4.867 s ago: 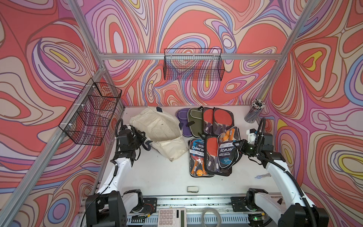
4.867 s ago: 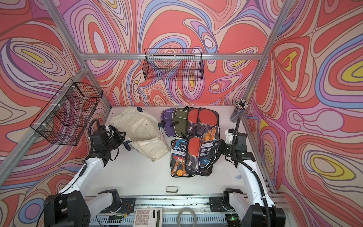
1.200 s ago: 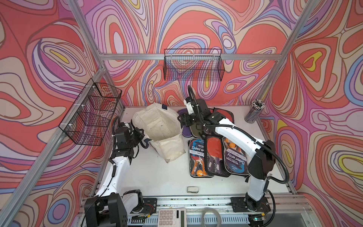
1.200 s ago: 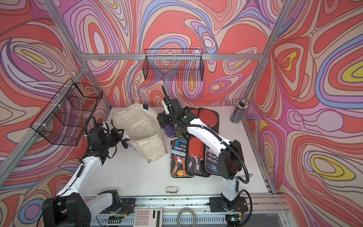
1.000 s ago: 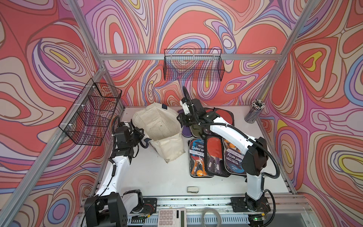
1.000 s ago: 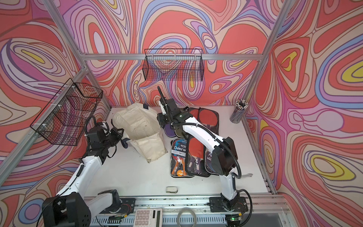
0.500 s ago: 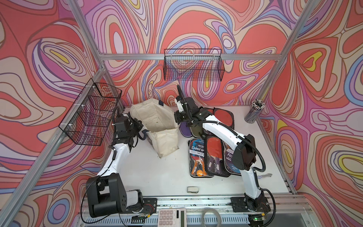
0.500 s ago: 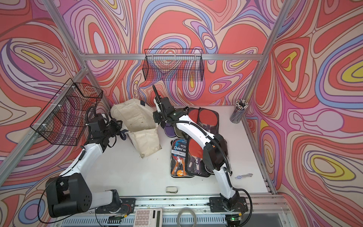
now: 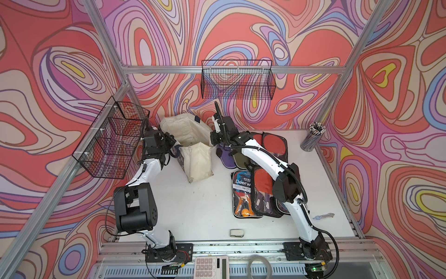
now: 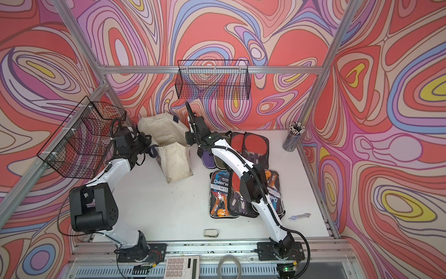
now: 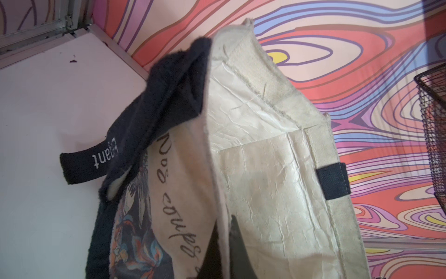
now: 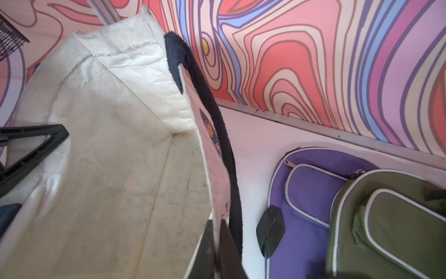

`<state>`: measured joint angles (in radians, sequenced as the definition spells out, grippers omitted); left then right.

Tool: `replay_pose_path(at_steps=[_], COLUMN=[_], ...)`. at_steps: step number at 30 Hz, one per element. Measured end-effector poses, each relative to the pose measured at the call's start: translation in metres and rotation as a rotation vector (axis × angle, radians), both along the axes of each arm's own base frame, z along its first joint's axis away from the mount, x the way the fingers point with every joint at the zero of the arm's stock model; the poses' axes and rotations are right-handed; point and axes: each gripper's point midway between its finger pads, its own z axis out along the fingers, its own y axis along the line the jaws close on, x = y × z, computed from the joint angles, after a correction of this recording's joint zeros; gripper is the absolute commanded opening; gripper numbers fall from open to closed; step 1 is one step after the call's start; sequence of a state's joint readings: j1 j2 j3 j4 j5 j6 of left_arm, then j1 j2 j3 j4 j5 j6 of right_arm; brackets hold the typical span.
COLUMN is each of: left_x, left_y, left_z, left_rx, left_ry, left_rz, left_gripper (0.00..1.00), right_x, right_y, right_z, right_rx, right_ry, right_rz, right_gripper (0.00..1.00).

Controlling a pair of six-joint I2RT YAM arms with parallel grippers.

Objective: Remove the ping pong set from the canvas bag
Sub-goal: Move the canvas bag to the center of the board.

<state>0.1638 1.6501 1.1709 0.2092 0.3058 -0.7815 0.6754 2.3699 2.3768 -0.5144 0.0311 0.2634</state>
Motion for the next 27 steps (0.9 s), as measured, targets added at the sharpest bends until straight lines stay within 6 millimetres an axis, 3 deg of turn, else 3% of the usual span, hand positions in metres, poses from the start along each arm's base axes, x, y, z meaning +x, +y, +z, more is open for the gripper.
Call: replay_pose_path(at_steps=[10, 11, 14, 18, 22, 27], left_x=[0.031, 0.033, 0.037, 0.04, 0.042, 0.041], left_y=[-0.001, -0.002, -0.003, -0.003, -0.004, -0.005], left_z=[0.001, 0.0, -0.001, 0.009, 0.016, 0.019], left_rx=[0.008, 0.009, 0.019, 0.029, 0.029, 0.029], left_ry=[-0.036, -0.035, -0.038, -0.066, -0.087, -0.091], left_rz=[-0.04, -0.046, -0.06, -0.068, -0.074, -0.08], left_gripper=[0.0, 0.02, 0.4, 0.78, 0.99, 1.0], right_x=[0.016, 0.017, 0.018, 0.019, 0.018, 0.018], right_y=[-0.008, -0.007, -0.006, -0.003, -0.002, 0.0], right_z=[0.006, 0.005, 0.005, 0.01, 0.011, 0.008], right_rx=[0.033, 0.035, 0.045, 0.064, 0.074, 0.079], right_ry=[-0.036, -0.035, -0.037, -0.05, -0.05, -0.045], right_rz=[-0.035, -0.035, -0.033, -0.028, -0.023, -0.014], right_gripper=[0.0, 0.05, 0.2, 0.33, 0.46, 0.76])
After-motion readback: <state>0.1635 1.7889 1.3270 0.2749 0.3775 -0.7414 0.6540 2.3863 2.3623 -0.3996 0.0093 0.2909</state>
